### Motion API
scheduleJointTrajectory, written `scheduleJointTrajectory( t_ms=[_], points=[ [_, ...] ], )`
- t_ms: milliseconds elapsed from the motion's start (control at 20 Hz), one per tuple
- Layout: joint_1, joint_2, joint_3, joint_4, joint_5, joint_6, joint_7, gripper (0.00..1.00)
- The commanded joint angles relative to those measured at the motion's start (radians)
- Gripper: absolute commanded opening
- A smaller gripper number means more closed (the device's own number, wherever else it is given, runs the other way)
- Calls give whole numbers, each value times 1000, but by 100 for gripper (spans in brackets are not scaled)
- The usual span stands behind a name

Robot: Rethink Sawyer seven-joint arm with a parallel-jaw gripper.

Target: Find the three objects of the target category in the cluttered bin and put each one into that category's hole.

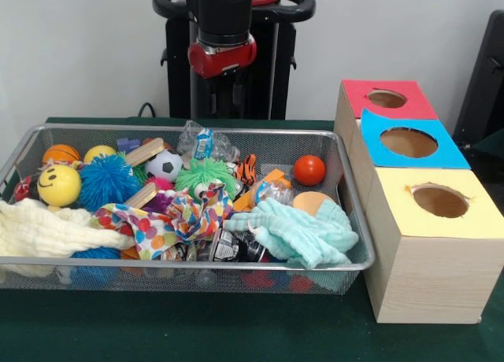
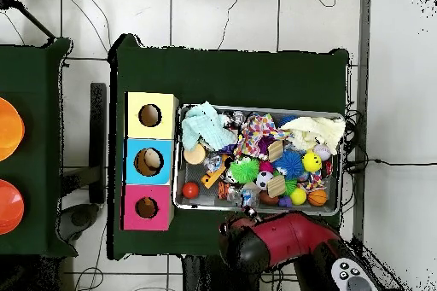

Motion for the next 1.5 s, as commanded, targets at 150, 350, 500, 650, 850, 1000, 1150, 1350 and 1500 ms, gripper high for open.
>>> scheduleJointTrajectory(
  t_ms=[150,350,500,650,850,1000,1150,1350,1500],
  points=[
    [-65,33,56,23,-85,-63,-4,100],
    [-90,29,79,27,-82,-48,-15,100],
    [-82,32,94,14,-59,-27,-8,100],
    [-61,24,110,-9,-10,17,3,100],
    [-19,29,110,-52,40,66,31,100],
    [27,39,84,-81,55,74,67,100],
    [68,50,58,-102,70,69,96,100],
    [107,60,33,-123,90,65,115,100],
    [111,63,26,-128,105,66,106,100]
  ],
)
